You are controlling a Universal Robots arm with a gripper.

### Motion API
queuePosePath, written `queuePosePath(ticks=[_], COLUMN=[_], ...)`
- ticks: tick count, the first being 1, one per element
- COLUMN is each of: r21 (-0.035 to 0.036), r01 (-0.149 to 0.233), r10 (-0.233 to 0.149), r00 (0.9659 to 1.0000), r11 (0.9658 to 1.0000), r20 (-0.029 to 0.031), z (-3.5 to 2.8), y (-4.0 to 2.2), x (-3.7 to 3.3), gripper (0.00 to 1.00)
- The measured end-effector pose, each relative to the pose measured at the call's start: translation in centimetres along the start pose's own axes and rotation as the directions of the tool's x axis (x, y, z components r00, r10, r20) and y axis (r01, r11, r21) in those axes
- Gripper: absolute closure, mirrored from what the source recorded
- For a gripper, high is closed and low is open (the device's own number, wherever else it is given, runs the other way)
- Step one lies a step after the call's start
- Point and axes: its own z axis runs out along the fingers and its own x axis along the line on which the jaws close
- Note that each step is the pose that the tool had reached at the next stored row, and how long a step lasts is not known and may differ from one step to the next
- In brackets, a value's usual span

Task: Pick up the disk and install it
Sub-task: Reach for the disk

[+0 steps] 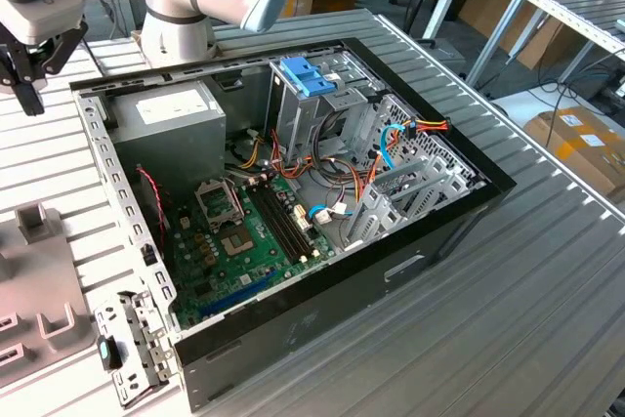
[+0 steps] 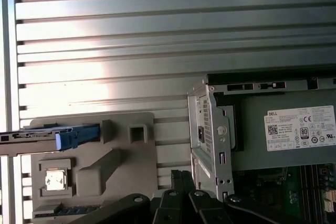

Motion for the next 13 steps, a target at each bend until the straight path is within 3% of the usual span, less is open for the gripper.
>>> queuePosePath(ticks=[7, 13], r21=[0.0001, 0.0000], r01=[0.000, 0.000], r10=[0.000, 0.000], r00=[1.0000, 1.0000], r11=[1.0000, 1.0000], r20=[0.0000, 0.0000], z=[-0.02, -0.02], y=[-0.05, -0.05], x=[0.68, 0.73], gripper=[0.89, 0.89])
